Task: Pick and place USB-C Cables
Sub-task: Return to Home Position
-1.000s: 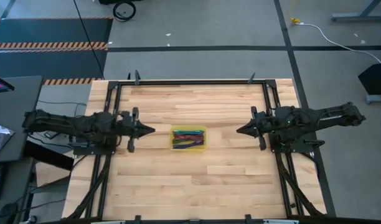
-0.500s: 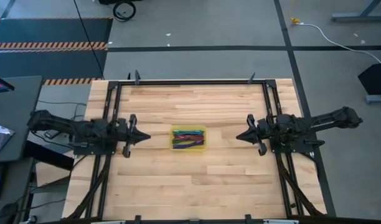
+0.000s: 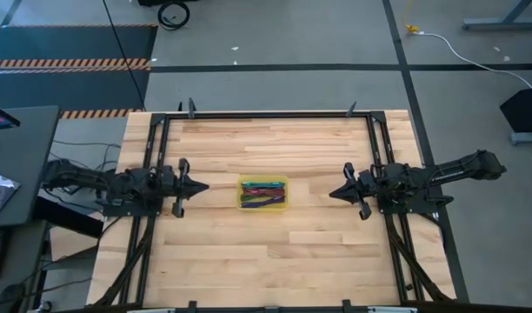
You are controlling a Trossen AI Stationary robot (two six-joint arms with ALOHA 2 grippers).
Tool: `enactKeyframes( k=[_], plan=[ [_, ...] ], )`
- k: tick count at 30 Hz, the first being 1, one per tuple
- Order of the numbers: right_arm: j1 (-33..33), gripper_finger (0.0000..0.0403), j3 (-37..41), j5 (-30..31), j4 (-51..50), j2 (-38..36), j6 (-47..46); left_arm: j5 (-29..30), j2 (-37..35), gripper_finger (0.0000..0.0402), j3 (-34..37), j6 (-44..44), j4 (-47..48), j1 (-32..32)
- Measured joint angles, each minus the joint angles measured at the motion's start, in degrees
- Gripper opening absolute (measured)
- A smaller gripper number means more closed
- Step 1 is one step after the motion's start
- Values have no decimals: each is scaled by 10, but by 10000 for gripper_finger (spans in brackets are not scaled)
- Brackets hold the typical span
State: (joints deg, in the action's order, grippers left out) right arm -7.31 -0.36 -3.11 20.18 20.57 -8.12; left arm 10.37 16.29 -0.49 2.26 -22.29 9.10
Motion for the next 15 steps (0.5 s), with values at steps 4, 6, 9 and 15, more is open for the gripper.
enactKeyframes(
  k=[4, 6, 9, 15],
  plan=[
    [0, 3, 0, 0, -7, -1, 2, -1, -25, 2, 0, 2, 39, -10],
    [0, 3, 0, 0, -14, -1, 3, -1, -36, 2, 0, 4, 60, -10],
    [0, 3, 0, 19, -20, 0, 5, -8, -46, 2, 0, 4, 69, -10],
    [0, 3, 0, 35, -22, 0, 15, -40, -48, 2, 0, 4, 80, -10]
  ],
)
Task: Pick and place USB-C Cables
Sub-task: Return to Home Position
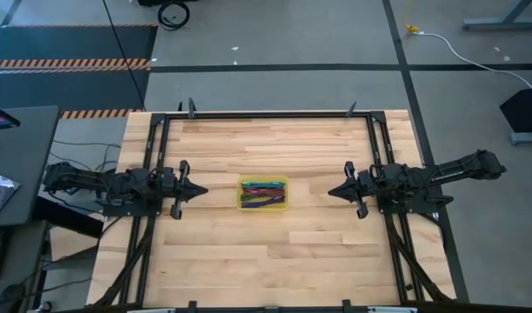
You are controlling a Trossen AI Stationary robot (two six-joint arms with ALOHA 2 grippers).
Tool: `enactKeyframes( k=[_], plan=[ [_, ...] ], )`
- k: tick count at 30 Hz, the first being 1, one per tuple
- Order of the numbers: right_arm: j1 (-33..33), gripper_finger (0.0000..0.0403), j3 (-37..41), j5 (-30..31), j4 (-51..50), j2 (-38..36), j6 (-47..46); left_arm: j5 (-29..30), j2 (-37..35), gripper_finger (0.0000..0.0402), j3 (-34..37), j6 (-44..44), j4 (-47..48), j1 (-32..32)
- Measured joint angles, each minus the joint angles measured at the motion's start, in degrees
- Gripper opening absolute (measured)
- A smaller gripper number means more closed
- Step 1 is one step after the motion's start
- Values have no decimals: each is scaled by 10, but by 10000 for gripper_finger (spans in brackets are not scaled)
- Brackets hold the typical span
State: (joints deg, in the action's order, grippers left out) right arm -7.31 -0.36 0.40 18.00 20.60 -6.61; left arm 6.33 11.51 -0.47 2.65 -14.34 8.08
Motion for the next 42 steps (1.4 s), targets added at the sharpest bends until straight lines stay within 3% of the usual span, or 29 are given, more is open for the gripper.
enactKeyframes(
  k=[7, 17, 42],
  plan=[
    [0, 4, 0, -1, 45, 0, 48, 0, 0, 5, 0, -47, -13, 0],
    [0, 13, 0, -4, 42, 0, 38, 0, 1, 38, 0, -48, -6, 0],
    [0, 14, 0, -4, 42, 0, 38, 0, 1, 36, 0, -48, -6, 0]
  ],
)
